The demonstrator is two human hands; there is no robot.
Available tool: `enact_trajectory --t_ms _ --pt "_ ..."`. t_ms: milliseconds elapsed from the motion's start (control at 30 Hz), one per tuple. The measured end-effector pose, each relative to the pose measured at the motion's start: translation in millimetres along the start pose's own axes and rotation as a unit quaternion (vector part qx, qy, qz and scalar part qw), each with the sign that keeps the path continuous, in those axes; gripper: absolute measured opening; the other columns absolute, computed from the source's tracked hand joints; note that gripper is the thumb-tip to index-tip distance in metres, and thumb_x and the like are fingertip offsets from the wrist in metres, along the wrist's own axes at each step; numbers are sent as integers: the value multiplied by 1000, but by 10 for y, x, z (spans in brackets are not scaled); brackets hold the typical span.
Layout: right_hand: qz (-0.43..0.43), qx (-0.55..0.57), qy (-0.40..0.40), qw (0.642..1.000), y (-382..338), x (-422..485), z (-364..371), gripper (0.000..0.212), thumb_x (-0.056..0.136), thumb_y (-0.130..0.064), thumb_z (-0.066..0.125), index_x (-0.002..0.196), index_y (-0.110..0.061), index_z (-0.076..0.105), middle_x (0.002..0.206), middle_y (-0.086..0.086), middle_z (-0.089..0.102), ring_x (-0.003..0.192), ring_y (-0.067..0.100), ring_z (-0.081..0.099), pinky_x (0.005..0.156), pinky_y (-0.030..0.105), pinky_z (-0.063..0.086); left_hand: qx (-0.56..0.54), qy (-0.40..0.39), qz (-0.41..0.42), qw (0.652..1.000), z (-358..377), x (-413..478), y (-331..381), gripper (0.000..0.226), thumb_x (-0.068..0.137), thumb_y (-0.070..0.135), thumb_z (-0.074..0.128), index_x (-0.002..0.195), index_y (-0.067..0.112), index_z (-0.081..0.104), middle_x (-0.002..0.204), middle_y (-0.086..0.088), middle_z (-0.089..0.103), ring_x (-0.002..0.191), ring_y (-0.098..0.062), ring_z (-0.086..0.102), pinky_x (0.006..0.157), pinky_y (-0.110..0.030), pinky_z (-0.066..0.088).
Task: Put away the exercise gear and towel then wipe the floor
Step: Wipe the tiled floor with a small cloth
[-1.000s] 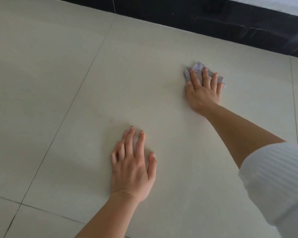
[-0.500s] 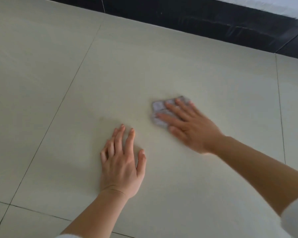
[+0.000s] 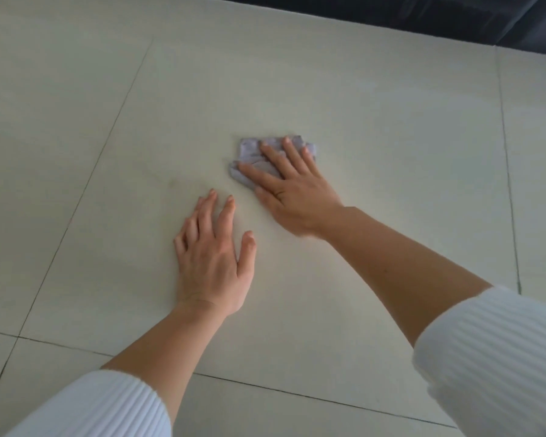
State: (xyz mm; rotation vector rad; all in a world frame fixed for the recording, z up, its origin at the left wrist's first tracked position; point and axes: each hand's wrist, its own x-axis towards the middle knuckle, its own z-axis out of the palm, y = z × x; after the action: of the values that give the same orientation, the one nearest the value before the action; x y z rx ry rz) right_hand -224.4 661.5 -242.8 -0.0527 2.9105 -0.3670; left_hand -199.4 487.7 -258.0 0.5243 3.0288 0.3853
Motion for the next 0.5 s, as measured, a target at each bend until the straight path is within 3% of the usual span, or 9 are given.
enact_trajectory --t_ms 300,433,500 --pt "-82 -45 -39 995 430 -1131 88 48 96 -53 1 144 -55 1 161 -11 -2 149 18 -11 120 37 -9 -45 30 21 998 -4 -15 -29 66 84 39 22 140 10 40 151 -10 34 137 -29 30 107 -43 24" --pt "89 -16 -21 996 1031 -1636 -18 48 93 -59 0 140 -62 -9 157 -19 -14 147 13 -16 120 35 -9 -45 25 21 998 9 -10 -31 70 84 45 18 141 10 39 152 -9 31 139 -27 26 109 -43 21" --pt "198 -9 -12 980 1223 -1757 -52 46 99 -53 8 141 -63 -10 160 -14 -13 148 17 -15 119 38 -8 -43 21 24 999 12 -14 -29 70 85 47 19 141 10 39 153 -9 31 140 -27 26 110 -43 21"
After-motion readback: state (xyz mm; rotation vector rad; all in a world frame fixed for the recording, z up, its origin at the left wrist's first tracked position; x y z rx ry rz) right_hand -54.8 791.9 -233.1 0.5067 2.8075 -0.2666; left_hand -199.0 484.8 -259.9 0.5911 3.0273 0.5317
